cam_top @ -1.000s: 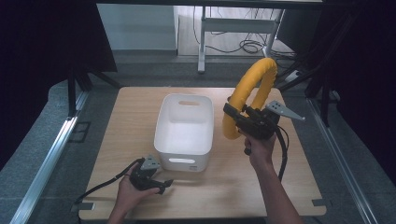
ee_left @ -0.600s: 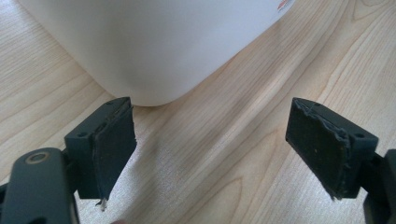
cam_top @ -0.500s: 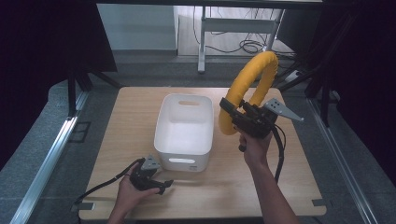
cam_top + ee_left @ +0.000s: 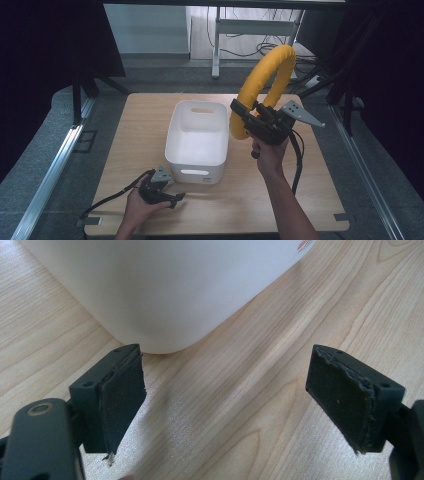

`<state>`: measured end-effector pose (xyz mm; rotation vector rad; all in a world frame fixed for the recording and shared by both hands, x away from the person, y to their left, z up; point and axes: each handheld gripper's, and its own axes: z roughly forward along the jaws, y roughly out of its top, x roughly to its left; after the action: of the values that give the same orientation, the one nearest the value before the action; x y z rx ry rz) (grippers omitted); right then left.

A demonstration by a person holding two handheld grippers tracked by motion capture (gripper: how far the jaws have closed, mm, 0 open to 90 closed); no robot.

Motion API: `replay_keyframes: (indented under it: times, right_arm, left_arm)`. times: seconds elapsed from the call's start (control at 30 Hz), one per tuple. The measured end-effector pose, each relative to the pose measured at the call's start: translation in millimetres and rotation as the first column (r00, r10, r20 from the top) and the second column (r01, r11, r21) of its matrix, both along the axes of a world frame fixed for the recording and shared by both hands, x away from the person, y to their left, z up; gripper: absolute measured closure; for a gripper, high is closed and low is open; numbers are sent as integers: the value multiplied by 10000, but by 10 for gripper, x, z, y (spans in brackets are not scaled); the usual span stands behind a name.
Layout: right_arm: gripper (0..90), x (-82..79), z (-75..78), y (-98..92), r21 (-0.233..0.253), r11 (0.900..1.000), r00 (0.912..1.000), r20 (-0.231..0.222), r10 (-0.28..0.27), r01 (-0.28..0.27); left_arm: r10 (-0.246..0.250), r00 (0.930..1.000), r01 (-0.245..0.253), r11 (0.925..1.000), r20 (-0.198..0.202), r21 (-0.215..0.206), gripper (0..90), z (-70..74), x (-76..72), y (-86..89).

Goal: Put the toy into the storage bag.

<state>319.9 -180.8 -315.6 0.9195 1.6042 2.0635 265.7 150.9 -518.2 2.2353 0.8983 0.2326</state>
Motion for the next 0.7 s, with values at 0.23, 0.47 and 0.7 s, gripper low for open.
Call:
replay_keyframes:
  times: [0.23, 0.47, 0.7]
  right_arm:
    - [480, 8, 70, 71, 91, 9998, 9998, 98, 180, -181]
    - [480, 14, 99, 172, 66, 9993, 9992, 147, 366, -367]
    - [480, 33, 123, 335, -34, 9983, 9982, 160, 578, -577]
  left_arm:
    - [-18, 10000, 19, 10000, -39, 23, 162, -7, 0, -4]
    - [-58, 10000, 59, 9999, -32, 88, 162, -4, 3, -1]
    - [-20, 10000, 20, 10000, -40, 54, 162, -1, 0, 1]
